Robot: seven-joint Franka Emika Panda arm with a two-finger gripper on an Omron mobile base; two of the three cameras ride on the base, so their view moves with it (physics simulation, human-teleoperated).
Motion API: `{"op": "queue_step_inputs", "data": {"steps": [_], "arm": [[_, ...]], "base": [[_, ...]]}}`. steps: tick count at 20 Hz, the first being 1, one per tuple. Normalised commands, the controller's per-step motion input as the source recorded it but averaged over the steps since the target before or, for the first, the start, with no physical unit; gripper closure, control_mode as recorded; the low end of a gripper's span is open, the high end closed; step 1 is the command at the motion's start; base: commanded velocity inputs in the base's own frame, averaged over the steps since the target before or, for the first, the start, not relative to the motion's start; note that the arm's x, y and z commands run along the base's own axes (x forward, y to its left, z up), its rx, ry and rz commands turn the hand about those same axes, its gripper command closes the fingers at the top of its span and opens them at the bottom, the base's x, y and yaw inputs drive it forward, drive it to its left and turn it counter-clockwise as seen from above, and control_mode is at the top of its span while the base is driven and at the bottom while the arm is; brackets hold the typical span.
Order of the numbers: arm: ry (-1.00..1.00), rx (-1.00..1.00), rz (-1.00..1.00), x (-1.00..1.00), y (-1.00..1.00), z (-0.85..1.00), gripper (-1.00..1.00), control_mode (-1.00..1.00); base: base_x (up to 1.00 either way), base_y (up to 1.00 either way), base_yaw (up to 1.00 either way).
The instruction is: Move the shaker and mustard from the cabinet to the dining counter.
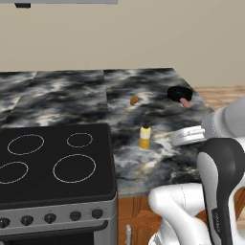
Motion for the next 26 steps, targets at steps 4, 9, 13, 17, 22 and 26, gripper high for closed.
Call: {"op": "queue_step_inputs", "data": {"steps": [4,9,13,17,22,26], "arm": [[0.0,0.0,-0.02,0.0,0.03,0.0,-1.0,-1.0],[0.0,0.0,0.0,0.0,0.0,0.0,-1.0,-1.0],[0.0,0.0,0.0,0.0,0.0,-0.01,-1.0,-1.0],[0.0,0.0,0.0,0.0,0.0,0.0,-1.0,1.0],[0.0,0.0,0.0,0.0,0.0,0.0,-1.0,1.0],[0.0,0.0,0.0,0.0,0.0,0.0,-1.0,1.0]], "base": [[0.0,0.0,0.0],[0.0,0.0,0.0],[0.0,0.0,0.0],[-0.37,-0.19,-0.02],[-0.75,-0.53,-0.39],[-0.38,-0.92,-0.56]]}}
